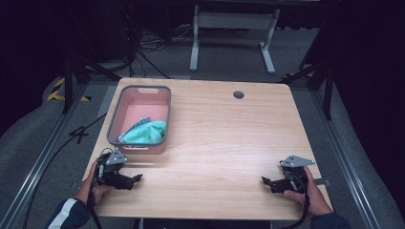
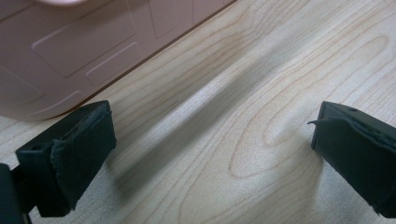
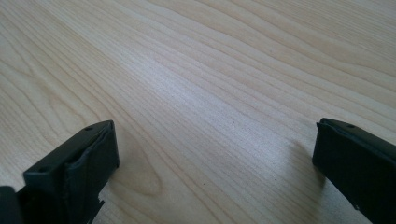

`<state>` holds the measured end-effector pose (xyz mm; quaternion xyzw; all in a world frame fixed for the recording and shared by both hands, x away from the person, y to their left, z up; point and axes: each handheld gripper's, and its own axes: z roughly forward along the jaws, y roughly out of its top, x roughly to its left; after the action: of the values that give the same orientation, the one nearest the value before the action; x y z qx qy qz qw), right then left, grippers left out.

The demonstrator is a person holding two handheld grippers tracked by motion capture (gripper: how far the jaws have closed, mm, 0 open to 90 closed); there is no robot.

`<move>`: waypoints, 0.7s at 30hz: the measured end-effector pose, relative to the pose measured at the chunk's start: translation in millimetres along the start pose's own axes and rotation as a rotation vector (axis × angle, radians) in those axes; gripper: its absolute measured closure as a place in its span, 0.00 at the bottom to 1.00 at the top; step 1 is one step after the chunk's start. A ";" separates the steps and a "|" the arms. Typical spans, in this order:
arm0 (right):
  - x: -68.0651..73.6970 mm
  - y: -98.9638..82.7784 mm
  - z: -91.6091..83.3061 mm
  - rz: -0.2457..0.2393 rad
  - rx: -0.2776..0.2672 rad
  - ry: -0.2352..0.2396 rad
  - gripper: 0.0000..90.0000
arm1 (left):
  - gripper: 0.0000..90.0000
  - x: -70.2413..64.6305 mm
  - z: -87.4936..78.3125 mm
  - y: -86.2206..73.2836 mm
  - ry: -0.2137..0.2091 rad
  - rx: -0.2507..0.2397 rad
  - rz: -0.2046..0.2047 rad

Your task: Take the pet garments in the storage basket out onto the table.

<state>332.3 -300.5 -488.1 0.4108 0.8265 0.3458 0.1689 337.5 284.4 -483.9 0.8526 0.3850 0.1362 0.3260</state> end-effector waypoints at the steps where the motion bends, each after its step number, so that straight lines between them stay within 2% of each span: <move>1: 0.0 0.0 0.0 0.000 0.000 0.000 0.01 | 0.00 0.0 -0.1 0.0 -0.001 0.001 0.000; 6: 0.0 0.0 0.0 0.000 0.000 0.000 0.01 | 0.00 0.4 -0.9 -0.1 0.003 0.004 0.007; 9: 0.1 0.0 0.0 0.000 0.000 0.000 0.01 | 0.00 1.5 -1.7 -0.6 0.003 0.000 0.028; 15: 0.1 0.1 0.0 0.000 0.001 -0.001 0.01 | 0.00 0.9 -2.6 -2.5 0.003 -0.004 0.015; 18: 0.3 0.0 0.0 0.002 0.000 -0.002 0.01 | 0.00 4.0 -6.4 -2.7 -0.024 0.033 0.033; 21: 0.2 0.0 0.0 0.002 0.000 -0.002 0.01 | 0.04 5.5 -10.6 -2.8 -0.018 0.049 0.034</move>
<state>332.2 -300.4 -488.1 0.4119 0.8261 0.3454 0.1693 334.5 294.6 -477.9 0.8680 0.3707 0.1248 0.3060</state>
